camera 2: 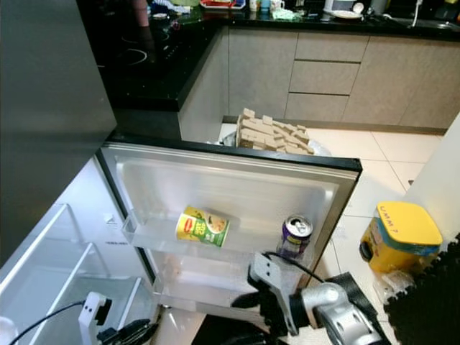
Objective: Restocking fridge
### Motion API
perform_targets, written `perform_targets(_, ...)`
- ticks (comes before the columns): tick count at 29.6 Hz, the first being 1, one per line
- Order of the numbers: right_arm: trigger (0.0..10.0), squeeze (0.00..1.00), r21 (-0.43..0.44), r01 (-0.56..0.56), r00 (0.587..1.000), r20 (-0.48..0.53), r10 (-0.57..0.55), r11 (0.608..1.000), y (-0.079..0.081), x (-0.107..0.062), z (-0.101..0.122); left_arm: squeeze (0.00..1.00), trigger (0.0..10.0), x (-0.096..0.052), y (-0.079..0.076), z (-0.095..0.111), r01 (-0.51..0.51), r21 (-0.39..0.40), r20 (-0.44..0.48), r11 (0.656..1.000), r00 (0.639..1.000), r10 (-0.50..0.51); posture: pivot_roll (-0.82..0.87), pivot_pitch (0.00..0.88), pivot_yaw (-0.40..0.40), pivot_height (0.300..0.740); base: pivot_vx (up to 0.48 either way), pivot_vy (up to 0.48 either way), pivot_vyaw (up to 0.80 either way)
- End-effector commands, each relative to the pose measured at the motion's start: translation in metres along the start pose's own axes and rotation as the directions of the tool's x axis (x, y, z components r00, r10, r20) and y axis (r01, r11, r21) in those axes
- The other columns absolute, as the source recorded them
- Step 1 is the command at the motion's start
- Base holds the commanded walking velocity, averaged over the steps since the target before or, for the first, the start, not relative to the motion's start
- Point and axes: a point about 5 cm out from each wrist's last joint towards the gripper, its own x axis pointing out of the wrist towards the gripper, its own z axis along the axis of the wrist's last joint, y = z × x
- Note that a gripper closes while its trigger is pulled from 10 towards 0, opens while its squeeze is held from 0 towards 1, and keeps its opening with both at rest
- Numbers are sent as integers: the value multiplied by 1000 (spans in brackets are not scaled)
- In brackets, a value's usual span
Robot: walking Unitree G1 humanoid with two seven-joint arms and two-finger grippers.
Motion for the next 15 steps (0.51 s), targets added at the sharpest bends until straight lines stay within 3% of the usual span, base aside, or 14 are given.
perform_targets(1,10000,0,80,109,992,-77,-103,991,-10,-15,-24,0,10000,-1,-2,-11,-37,-32,-16,999,999,37,-78,0,-38,740,0,0,0)
perform_targets(4,10000,0,124,170,981,-117,-156,978,-15,-23,-37,0,10000,-2,-2,-13,-55,-38,-20,998,998,54,-78,0,-38,740,0,0,0)
perform_targets(6,10000,0,201,335,935,-195,-298,920,-24,-35,-62,0,10000,-3,-2,-18,-96,-50,-26,994,995,95,-73,0,-44,740,0,0,0)
perform_targets(8,10000,0,201,335,935,-195,-298,920,-24,-35,-62,0,10000,-3,-2,-18,-96,-50,-26,994,995,95,-73,0,-44,740,0,0,0)
perform_targets(10,10000,0,269,453,885,-254,-391,850,-24,-43,-86,0,10000,-4,0,-22,-153,-56,-39,987,988,151,-73,0,-44,740,0,0,0)
perform_targets(13,10000,0,286,502,858,-281,-429,816,-21,-44,-98,0,10000,-5,1,-25,-193,-61,-47,979,981,190,-70,0,-41,740,0,0,0)
perform_targets(15,10000,0,342,640,767,-342,-544,688,-14,-45,-124,0,10000,-10,5,-31,-278,-77,-69,957,959,273,-72,0,-39,740,0,0,0)
